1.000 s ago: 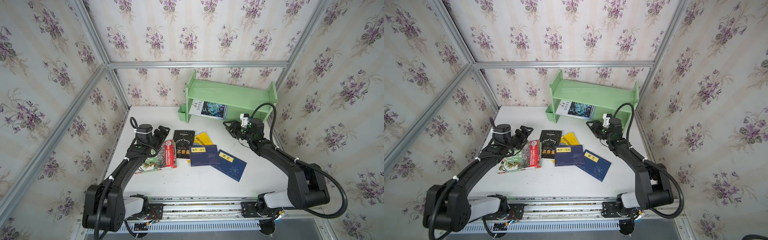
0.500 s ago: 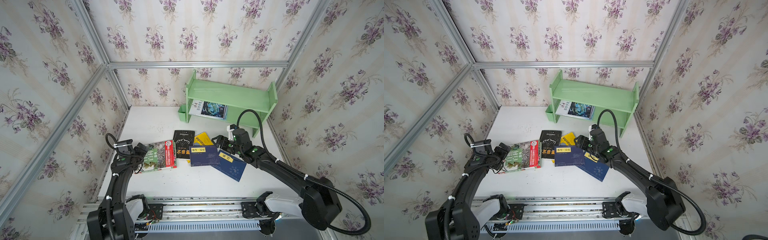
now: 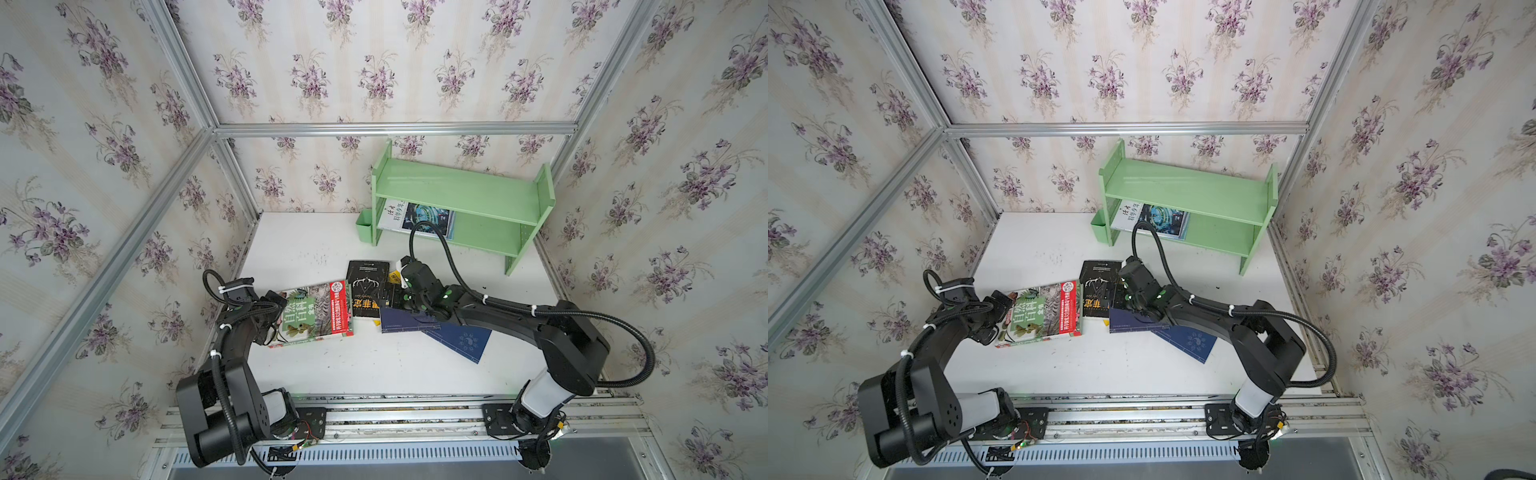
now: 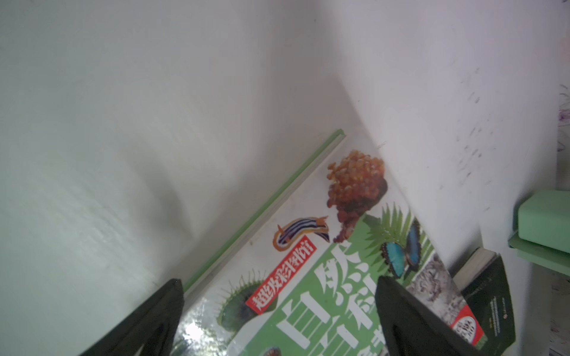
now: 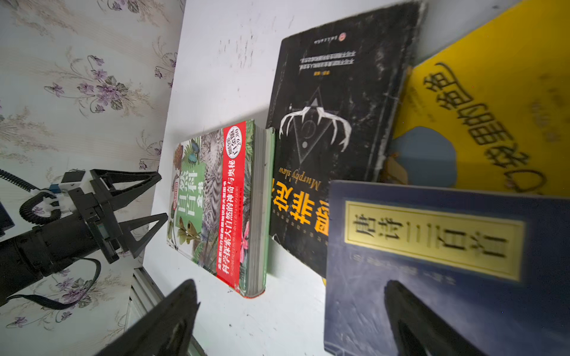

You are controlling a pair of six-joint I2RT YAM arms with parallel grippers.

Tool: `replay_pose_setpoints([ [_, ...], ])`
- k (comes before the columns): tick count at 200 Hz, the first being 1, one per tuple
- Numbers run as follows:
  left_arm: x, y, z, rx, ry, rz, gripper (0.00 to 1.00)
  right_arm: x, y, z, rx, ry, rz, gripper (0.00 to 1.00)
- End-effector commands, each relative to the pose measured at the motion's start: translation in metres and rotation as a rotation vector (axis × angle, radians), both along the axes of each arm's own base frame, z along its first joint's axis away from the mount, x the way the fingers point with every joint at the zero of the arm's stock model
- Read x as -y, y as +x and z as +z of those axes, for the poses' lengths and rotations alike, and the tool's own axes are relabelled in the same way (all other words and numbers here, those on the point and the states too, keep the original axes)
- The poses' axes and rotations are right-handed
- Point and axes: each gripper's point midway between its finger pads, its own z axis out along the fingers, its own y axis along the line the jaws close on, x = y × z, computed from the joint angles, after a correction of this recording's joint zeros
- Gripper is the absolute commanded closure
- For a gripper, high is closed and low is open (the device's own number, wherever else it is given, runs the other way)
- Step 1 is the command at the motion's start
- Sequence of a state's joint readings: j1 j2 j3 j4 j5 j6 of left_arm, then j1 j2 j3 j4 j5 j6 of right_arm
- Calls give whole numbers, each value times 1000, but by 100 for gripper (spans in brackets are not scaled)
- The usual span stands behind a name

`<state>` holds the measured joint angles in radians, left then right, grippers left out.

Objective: Stacking books/files
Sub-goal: Move the book to the middle-left of the table.

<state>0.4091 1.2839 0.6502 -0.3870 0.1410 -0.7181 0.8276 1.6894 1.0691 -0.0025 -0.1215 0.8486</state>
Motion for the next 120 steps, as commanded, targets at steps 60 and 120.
replay_pose_setpoints([
  [60, 11, 1, -42, -75, -129, 37, 0, -47, 2, -20, -54, 70, 81, 0],
  [120, 26, 1, -59, -97, -226, 30, 0, -53, -2, -42, -149, 27, 85, 0],
])
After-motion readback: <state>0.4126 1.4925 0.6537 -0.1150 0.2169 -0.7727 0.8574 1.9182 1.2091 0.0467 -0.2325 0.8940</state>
